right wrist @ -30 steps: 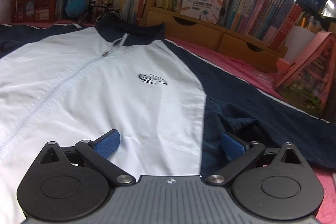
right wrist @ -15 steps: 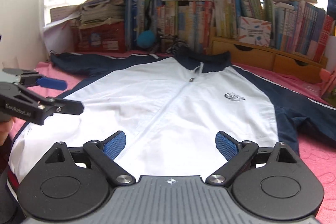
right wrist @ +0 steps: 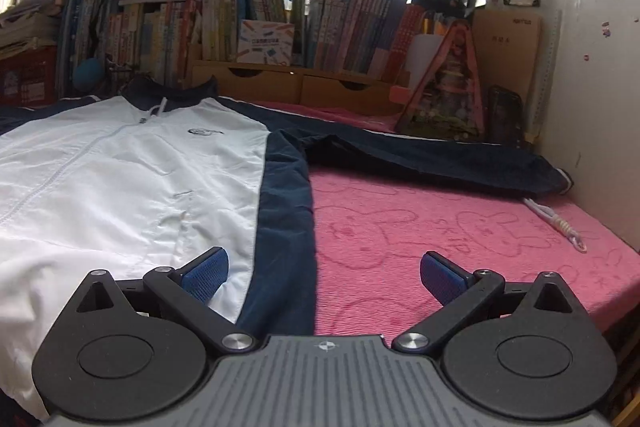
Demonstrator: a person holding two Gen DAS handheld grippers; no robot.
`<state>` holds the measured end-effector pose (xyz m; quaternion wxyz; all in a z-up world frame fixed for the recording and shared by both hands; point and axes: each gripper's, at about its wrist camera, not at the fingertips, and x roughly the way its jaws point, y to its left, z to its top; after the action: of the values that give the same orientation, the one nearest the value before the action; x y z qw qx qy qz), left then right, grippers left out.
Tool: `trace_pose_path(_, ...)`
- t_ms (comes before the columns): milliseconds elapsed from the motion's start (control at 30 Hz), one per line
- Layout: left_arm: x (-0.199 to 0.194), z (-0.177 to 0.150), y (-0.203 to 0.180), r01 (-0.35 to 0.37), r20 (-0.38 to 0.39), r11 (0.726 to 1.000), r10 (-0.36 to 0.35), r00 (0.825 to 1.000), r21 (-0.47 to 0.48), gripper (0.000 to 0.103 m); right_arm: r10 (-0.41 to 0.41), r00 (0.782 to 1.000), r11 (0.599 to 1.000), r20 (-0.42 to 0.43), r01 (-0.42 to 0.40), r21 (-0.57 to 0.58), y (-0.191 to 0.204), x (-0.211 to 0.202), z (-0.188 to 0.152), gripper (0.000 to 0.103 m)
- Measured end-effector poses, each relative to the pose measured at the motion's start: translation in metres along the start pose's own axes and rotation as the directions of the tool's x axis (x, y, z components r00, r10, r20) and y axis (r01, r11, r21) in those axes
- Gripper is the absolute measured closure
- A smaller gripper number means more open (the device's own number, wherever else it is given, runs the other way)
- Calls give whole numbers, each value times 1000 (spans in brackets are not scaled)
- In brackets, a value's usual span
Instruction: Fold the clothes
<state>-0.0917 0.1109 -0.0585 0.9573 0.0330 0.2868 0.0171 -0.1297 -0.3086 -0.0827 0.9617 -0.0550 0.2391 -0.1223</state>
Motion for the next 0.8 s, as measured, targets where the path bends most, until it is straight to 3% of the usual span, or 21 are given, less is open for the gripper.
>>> trace_pose_path(100,-1,28,-6,86,26,996,-86,996,-3,5,30,999,1000,16,-30,-8,-4,3,31,4)
trace_pose_path(167,5,51,-23,145,43,989,-145,988,14,5,86,995,996,41,-85,-35,15,7,58,4)
trace_pose_path(233,17,72,-44,216,48,976,-216,975,17,5,165,985,985,54,-162,-57,37,13,85,18)
trace_pose_path(267,26,80,-54,246,51,969,-247,968,20,5,219,974,974,51,-215,-63,49,18,97,36)
trace_pose_path(300,34,87,-64,269,55,963,-270,961,23,5,270,962,961,46,-267,-65,62,26,108,47)
trace_pose_path(433,73,102,-108,291,31,956,-292,956,39,10,426,905,903,21,-423,-78,107,63,139,54)
trace_pose_path(567,103,90,-142,354,-76,935,-351,933,32,12,444,896,858,-8,-427,-286,144,93,156,58)
trace_pose_path(667,112,76,-161,382,-116,921,-373,921,73,12,458,888,749,-28,-403,-527,175,108,160,58)
trace_pose_path(733,113,68,-169,379,-115,917,-366,923,125,7,451,892,628,-26,-338,-701,201,118,155,57)
trace_pose_path(800,112,67,-170,386,-120,912,-372,920,135,4,440,897,528,-36,-291,-798,221,129,148,57)
